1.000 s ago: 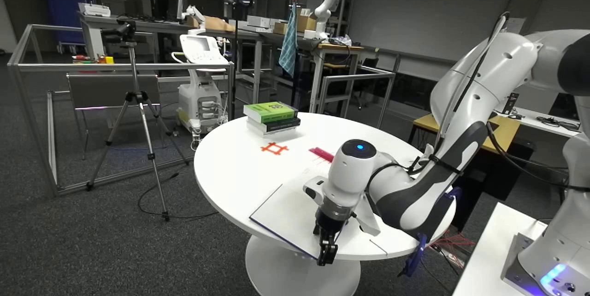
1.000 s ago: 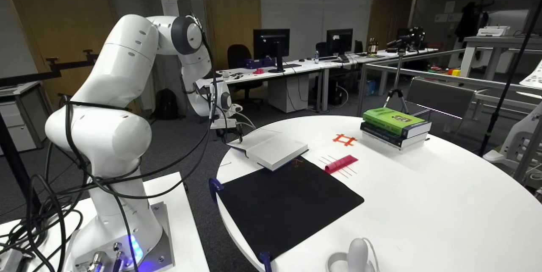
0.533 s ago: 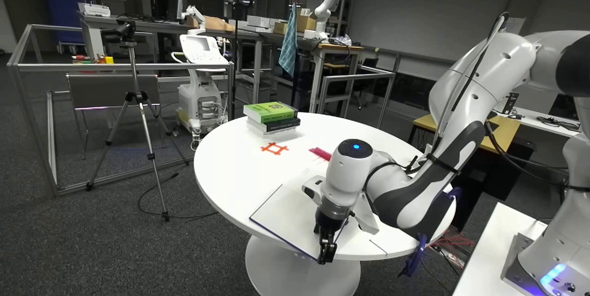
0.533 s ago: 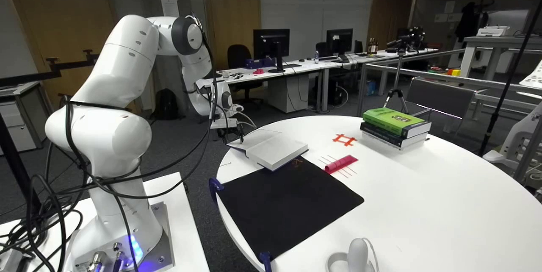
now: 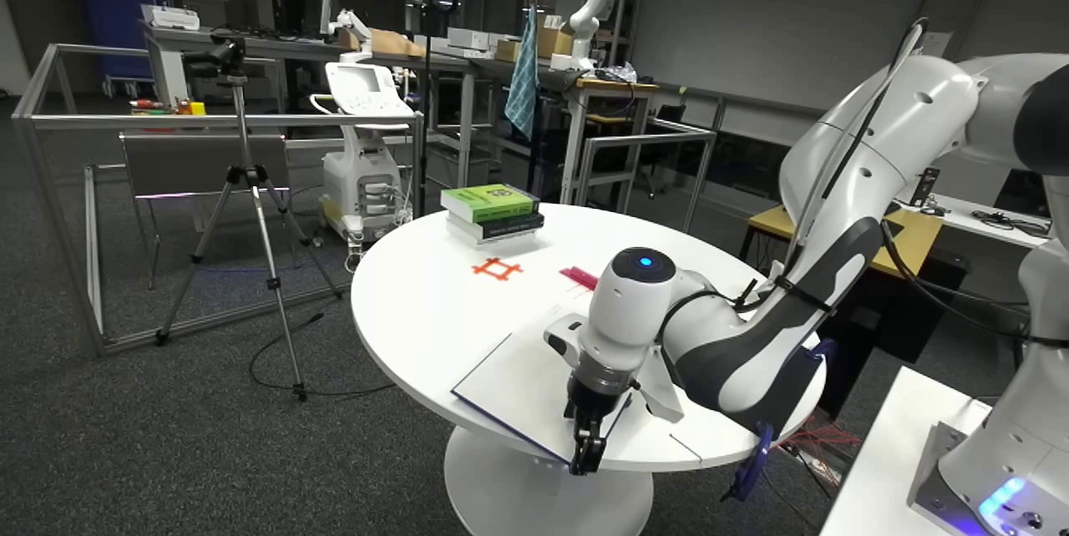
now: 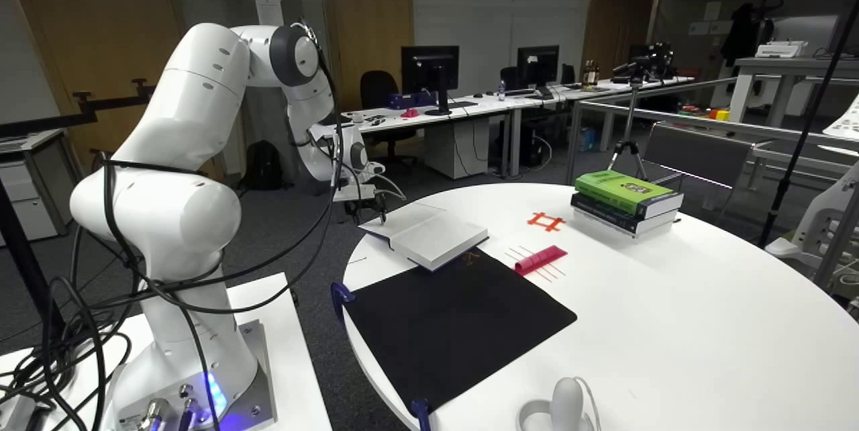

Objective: Open the blue book

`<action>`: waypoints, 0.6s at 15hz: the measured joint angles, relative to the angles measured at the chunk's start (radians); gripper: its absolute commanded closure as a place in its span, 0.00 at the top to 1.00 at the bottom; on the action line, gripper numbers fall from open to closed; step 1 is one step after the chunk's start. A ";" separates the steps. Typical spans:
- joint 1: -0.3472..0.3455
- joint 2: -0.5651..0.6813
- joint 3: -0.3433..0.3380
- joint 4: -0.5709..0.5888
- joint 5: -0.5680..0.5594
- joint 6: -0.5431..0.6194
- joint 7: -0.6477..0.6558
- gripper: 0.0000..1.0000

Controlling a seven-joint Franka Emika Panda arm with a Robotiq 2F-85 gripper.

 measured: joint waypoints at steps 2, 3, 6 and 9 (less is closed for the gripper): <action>0.026 -0.010 -0.020 0.008 -0.008 0.002 0.038 1.00; 0.042 -0.015 -0.033 0.012 -0.016 0.002 0.064 1.00; 0.091 -0.040 -0.077 0.014 -0.043 0.003 0.144 1.00; 0.140 -0.064 -0.124 0.013 -0.075 0.003 0.231 1.00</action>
